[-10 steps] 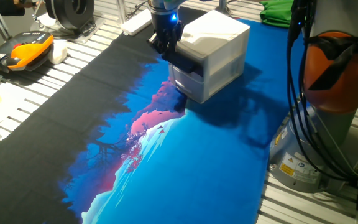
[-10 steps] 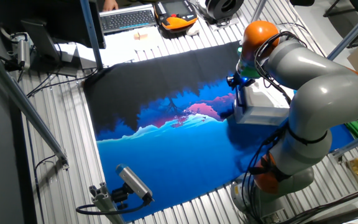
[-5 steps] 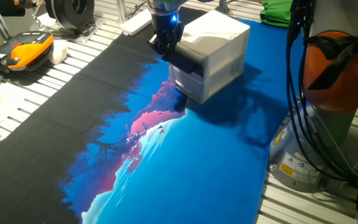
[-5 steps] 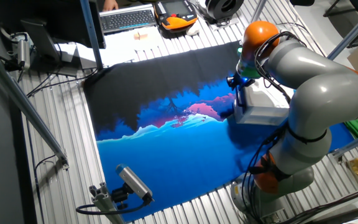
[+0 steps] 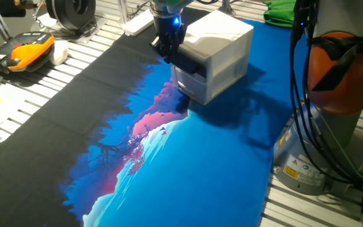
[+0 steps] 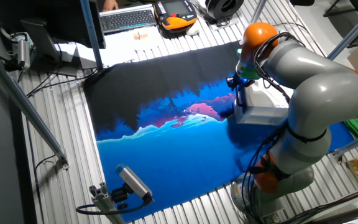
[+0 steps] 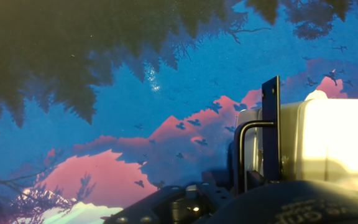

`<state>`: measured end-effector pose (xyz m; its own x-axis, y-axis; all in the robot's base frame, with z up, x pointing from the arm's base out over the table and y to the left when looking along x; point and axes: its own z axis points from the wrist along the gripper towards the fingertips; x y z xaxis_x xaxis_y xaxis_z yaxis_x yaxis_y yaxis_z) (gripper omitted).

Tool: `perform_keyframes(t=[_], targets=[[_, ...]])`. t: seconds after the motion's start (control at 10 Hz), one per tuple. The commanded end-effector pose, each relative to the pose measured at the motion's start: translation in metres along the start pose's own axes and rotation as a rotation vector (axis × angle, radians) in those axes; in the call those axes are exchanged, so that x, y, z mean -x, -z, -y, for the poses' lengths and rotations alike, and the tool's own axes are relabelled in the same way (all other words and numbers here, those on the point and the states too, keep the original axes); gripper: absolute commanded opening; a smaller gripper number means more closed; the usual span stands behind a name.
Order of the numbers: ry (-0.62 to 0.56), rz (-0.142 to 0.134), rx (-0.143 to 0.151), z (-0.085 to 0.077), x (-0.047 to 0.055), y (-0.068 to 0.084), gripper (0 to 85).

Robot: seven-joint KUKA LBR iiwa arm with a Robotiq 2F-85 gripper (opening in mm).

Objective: Grasp the handle and open the drawer

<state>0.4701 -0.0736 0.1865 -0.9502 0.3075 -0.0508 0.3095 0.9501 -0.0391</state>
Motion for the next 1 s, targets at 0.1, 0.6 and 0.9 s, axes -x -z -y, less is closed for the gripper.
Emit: perform_keyframes(t=[0.1, 0.6, 0.9], targets=[[0.002, 0.0, 0.0, 0.0002, 0.0002, -0.0019, 34.0], [0.005, 0.002, 0.002, 0.0003, 0.0007, -0.0052, 34.0], [-0.002, -0.001, -0.003, -0.0001, 0.0015, -0.0055, 34.0]])
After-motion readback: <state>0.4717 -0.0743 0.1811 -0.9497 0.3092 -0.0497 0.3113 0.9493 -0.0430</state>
